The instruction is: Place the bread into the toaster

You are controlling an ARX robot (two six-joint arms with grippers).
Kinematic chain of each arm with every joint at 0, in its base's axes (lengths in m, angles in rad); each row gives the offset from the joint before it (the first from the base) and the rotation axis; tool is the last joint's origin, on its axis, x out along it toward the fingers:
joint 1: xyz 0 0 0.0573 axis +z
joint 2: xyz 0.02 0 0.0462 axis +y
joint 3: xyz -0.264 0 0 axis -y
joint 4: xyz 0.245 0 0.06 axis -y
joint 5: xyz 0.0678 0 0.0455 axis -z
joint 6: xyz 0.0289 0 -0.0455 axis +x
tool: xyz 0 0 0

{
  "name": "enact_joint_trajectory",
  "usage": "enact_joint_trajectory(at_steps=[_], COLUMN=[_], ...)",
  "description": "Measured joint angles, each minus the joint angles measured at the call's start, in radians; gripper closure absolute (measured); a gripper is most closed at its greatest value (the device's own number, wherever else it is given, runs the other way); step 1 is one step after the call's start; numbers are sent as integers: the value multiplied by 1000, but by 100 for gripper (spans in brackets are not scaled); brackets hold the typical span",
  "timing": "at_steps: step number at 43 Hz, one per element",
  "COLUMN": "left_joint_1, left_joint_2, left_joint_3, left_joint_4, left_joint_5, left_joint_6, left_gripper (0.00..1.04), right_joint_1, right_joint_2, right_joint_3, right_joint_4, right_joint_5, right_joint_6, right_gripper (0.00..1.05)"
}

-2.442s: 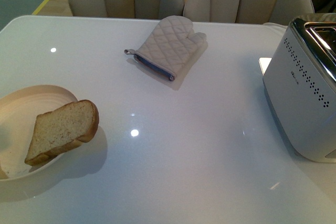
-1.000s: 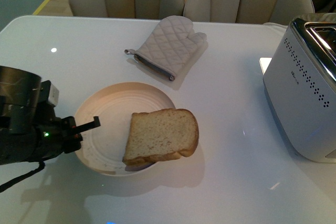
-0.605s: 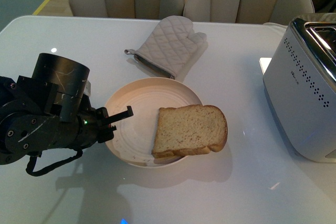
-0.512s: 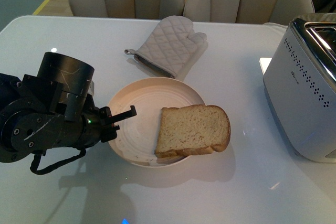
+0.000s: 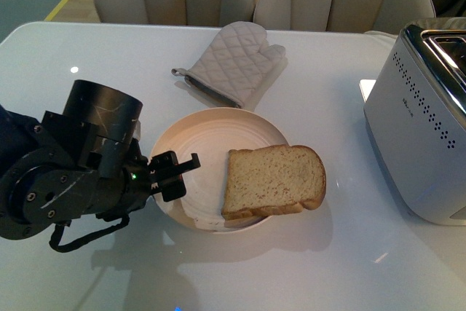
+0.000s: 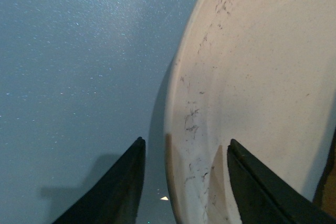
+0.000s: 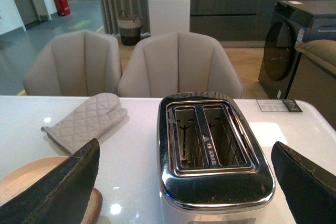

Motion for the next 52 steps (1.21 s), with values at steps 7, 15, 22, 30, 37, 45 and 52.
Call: enact_joint_trajectory(at_steps=[7,15,22,30,37,45,52], left_joint_1=[55,163,219,230,239,266,337], left_joint_2=[-127,-382,-703,-938,-922,-1076,-1226], left_joint_3=[-74,-201,-362,-464,-588,-703,-772], left_joint_4=[55,130,171,222,593,608,519], left_joint_5=[-13,-20,-18,-35,-116,-93,-26], left_joint_6=[-29,-56,-77,-75,248,544,584], left_gripper=[31,6,7,9,29,67,101], right_joint_1=[0,0,0,0,0,0,0], right_joint_2=[0,0,0,0,0,-1,0], right_joint_3=[0,0,0,0,0,0,0], right_joint_4=[0,0,0,0,0,0,0], right_joint_5=[0,0,0,0,0,0,0], right_joint_6=[0,0,0,0,0,0,0], right_gripper=[9,9,9,9,9,9,9])
